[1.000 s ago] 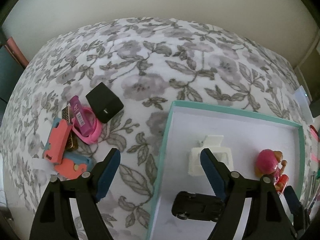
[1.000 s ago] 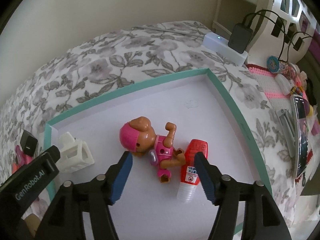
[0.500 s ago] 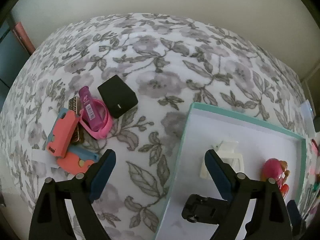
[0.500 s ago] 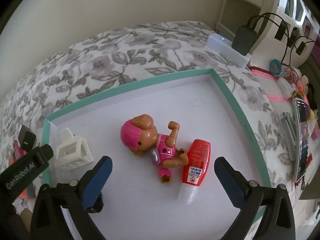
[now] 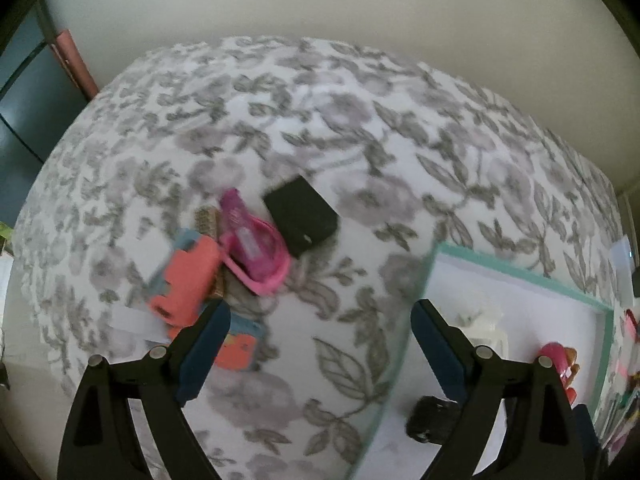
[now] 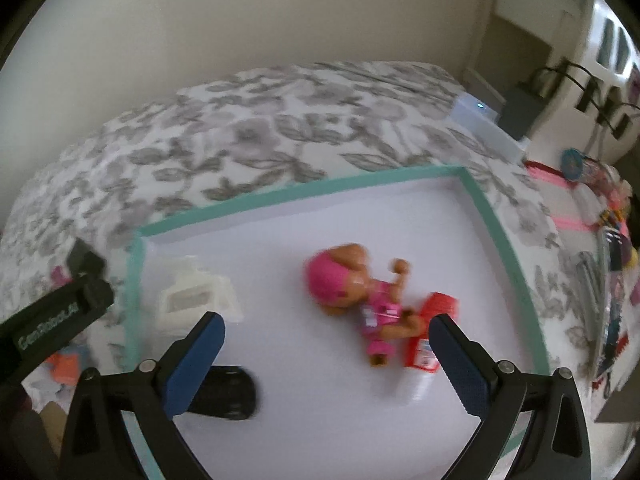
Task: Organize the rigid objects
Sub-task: 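Move both open tools from the tray back over the pile of items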
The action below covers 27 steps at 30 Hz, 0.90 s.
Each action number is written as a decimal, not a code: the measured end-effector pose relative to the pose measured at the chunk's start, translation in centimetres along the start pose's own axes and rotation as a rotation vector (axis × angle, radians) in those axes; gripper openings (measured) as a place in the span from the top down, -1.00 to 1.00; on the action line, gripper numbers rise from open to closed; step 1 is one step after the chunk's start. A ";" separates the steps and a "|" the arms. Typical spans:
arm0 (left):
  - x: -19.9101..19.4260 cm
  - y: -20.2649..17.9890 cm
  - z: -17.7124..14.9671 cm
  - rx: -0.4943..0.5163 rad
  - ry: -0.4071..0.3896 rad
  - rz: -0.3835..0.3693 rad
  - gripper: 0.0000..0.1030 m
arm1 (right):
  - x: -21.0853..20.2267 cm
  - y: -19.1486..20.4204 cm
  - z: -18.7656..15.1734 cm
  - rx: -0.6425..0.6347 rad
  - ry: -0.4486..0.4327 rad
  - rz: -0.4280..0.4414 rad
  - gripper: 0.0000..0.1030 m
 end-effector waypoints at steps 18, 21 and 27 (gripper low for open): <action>-1.3 13.5 1.6 -0.069 -0.017 0.075 -0.79 | -2.6 13.9 -2.4 -0.240 0.061 0.292 -1.00; -0.7 15.5 1.3 -0.094 -0.004 0.083 -0.79 | -2.3 15.4 -3.3 -0.261 0.080 0.312 -1.00; 0.9 18.3 0.5 -0.123 0.024 0.077 -0.79 | -1.1 18.7 -5.3 -0.338 0.125 0.321 -1.00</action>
Point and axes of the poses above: each gripper's, at about its wrist camera, not at the fingertips, and x roughly the way its jaws point, y to its left, z to its top, the point moved 7 cm from there along x, roughly the way its jaws point, and after that the axes turned 9 degrees about y, right-handed, at the moved point
